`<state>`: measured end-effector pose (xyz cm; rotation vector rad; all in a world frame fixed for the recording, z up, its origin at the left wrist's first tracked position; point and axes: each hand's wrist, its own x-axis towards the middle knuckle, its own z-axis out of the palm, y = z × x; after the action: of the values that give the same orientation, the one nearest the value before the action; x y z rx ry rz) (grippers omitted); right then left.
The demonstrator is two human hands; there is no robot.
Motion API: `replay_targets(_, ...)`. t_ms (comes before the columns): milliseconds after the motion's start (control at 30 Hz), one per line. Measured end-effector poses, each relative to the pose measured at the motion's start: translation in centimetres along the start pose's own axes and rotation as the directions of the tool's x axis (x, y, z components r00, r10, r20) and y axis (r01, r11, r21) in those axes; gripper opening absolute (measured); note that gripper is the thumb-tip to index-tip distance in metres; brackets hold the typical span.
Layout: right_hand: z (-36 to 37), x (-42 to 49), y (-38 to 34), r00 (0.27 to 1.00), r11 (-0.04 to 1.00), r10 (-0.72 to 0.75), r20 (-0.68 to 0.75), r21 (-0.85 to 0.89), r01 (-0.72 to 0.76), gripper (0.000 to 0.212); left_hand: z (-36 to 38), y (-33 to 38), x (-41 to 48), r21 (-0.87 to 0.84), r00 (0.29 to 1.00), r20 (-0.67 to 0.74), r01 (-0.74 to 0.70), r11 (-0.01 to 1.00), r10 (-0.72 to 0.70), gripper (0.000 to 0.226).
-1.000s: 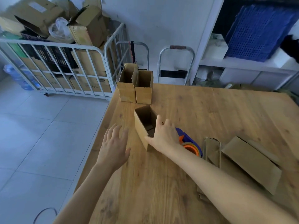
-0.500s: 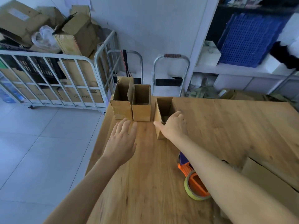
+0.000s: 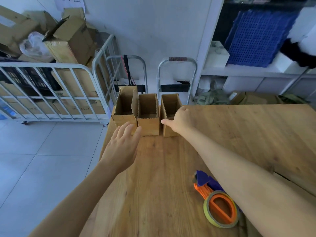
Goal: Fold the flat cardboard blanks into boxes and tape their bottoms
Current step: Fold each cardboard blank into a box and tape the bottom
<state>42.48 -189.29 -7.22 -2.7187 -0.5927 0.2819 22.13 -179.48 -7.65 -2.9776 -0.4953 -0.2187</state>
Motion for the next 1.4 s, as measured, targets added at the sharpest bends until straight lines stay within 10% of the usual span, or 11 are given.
replay_targets(367,0.4,0.6,-0.5,0.998,0.998,-0.061,0.035,0.026,0.060,0.076,0.0,0.7,0.2,0.032,1.000,0.031,-0.002,0.999,0.001,0.065)
replay_targets(633,-3.0,-3.7,3.4,0.983,0.971,-0.178,0.044,0.168,0.168,0.094,-2.1,4.5,-1.2,-0.033,0.999,0.035,-0.016,0.999,0.017,0.064)
replay_targets(1400,-13.3,-18.7,40.6,0.972,0.985,0.172,0.160,-0.006,-0.173,0.048,-4.7,35.8,-2.6,-0.530,0.906,0.388,0.068,0.846,0.170,0.051)
